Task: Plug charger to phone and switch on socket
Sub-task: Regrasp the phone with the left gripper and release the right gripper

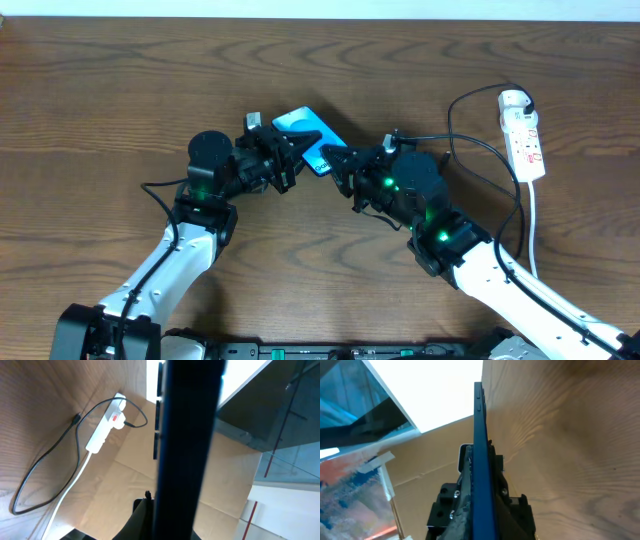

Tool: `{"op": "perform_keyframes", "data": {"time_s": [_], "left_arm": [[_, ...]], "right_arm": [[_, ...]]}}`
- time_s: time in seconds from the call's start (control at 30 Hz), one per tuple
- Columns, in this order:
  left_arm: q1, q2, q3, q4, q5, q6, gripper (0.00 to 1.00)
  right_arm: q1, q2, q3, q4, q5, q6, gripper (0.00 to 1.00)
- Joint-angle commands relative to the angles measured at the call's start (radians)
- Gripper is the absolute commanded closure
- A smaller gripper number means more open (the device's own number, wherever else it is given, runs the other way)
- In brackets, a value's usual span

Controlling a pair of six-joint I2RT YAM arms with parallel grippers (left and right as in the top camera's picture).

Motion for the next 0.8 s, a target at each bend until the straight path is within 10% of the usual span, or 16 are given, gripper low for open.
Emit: {"op": "perform_keyframes", "data": {"time_s": [0.0, 0.37, 0.77], "left_arm": [[-0.014, -0.016, 0.034, 0.035, 0.029, -0.017, 0.92], [-0.014, -0.016, 0.034, -0.214, -0.076, 0.309, 0.92], [-0.014, -0.016, 0.034, -0.422, -0.091, 0.599, 0.93]], "right_arm": [[0.03, 0.03, -0.01, -0.034, -0.069, -0.062, 0.84], [0.015, 0.03, -0.01, -0.232, 0.074, -0.28, 0.67], [-0.065, 0.03, -0.01, -0.336, 0.372, -1.067, 0.39]]}}
